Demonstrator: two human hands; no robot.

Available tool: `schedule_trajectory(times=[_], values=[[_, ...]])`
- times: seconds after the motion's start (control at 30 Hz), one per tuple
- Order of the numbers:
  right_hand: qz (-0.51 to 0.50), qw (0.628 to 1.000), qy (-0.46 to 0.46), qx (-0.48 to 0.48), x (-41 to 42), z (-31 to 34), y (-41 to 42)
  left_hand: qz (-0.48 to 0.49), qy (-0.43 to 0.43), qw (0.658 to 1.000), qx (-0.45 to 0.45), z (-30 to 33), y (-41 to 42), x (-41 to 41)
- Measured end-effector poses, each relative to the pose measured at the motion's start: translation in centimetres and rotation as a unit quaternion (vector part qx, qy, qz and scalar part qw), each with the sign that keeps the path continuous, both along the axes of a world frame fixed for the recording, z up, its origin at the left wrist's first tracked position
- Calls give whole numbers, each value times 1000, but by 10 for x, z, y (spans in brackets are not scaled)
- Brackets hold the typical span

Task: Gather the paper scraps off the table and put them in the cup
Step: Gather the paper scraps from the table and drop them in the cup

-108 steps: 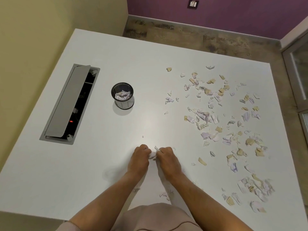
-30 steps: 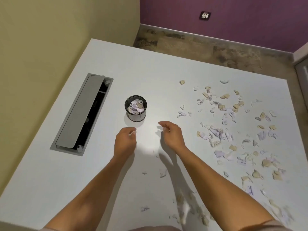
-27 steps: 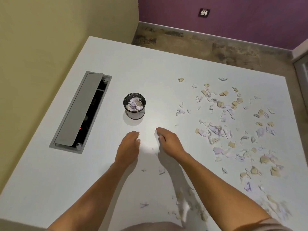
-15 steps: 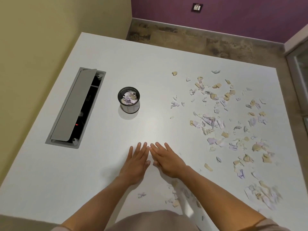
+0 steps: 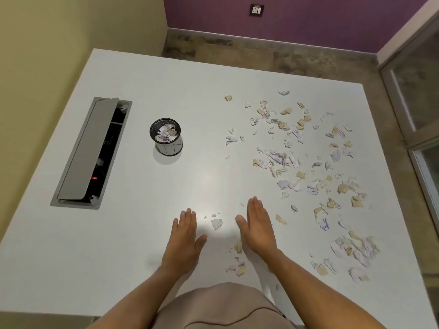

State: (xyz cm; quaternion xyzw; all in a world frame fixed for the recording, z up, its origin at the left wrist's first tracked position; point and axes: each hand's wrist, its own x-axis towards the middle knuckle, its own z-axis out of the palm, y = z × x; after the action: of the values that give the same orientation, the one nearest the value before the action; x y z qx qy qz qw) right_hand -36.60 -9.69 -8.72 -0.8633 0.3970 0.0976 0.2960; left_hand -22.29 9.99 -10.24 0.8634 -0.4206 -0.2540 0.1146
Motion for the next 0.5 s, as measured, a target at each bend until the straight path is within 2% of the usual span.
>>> schedule_trajectory(times=[0.17, 0.37, 0.43, 0.5], values=[[108, 993, 56, 1, 6, -8, 6, -39, 11, 999, -4, -4, -6, -14], [273, 961, 21, -47, 10, -6, 24, -105, 12, 994, -13, -8, -17, -19], [266, 963, -22, -25, 5, -3, 24, -127, 32, 991, -37, -8, -20, -19], [204, 977, -63, -17, -5, -1, 19, -131, 59, 988, -61, -5, -25, -14]])
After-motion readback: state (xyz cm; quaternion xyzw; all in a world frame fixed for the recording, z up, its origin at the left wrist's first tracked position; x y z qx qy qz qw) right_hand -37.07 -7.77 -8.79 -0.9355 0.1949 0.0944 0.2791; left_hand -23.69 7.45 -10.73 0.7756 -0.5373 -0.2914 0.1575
